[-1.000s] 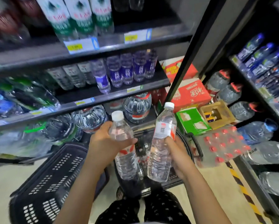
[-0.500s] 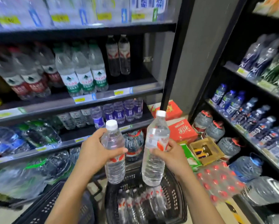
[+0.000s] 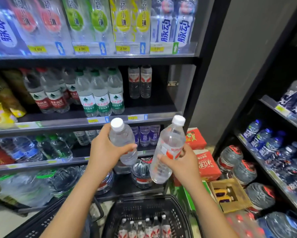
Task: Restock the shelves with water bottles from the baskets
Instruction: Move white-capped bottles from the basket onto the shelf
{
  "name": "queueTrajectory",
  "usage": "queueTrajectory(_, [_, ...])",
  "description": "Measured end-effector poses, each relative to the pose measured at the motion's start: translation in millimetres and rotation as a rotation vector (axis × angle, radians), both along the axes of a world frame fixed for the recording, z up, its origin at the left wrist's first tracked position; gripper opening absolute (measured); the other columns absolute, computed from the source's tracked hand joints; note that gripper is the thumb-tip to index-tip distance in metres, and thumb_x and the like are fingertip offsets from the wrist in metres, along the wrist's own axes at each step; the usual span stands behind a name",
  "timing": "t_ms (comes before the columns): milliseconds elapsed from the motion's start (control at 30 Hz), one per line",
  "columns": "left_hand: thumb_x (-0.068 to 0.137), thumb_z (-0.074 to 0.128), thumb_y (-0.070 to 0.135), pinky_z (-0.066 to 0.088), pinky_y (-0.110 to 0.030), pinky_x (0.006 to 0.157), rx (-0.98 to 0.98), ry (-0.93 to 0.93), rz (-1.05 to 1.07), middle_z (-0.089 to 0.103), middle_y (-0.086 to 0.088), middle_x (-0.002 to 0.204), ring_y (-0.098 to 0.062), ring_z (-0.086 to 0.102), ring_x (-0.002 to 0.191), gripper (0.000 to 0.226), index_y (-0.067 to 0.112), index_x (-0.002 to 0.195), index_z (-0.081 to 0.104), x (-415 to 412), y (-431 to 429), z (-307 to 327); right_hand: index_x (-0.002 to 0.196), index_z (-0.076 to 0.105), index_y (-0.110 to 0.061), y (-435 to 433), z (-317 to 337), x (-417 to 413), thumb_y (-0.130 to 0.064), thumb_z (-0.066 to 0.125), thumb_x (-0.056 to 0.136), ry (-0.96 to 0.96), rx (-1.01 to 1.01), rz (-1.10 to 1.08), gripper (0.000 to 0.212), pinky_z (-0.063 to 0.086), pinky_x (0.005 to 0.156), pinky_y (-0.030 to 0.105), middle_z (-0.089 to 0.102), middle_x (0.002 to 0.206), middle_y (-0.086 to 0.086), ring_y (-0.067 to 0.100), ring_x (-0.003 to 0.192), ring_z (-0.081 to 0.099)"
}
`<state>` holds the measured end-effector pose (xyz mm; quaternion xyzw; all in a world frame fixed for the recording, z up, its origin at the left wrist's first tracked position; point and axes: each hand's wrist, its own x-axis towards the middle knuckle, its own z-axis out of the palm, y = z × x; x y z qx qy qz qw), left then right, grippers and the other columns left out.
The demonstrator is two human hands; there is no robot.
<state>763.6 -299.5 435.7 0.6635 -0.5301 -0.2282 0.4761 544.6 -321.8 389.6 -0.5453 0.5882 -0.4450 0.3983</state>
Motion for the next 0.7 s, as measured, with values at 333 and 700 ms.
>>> queueTrajectory(333, [0.056, 0.092, 0.033, 0.041, -0.009, 0.08, -0.231, -0.018, 0.004, 0.062, 0.014, 0.105, -0.008, 0.058, 0.099, 0.066, 0.032, 0.11, 0.053, 13.4, -85.0, 27.3, 0.106, 0.051, -0.028, -91.2, 34.0, 49.9, -0.041, 0.089, 0.055, -0.13, -0.226, -0.232, 0.065, 0.052, 0.083, 0.026, 0.065, 0.105, -0.009, 0.009, 0.096, 0.064])
queueTrajectory(700, [0.059, 0.09, 0.034, 0.045, -0.018, 0.087, -0.275, -0.022, -0.06, 0.063, 0.006, 0.114, -0.01, 0.057, 0.104, 0.075, 0.021, 0.123, 0.054, 29.2, -178.0, 13.0, 0.105, 0.048, -0.02, -180.5, 39.2, 92.0, -0.034, 0.09, 0.061, -0.078, -0.28, -0.318, 0.062, 0.045, 0.072, 0.015, 0.061, 0.098, -0.008, 0.01, 0.09, 0.06])
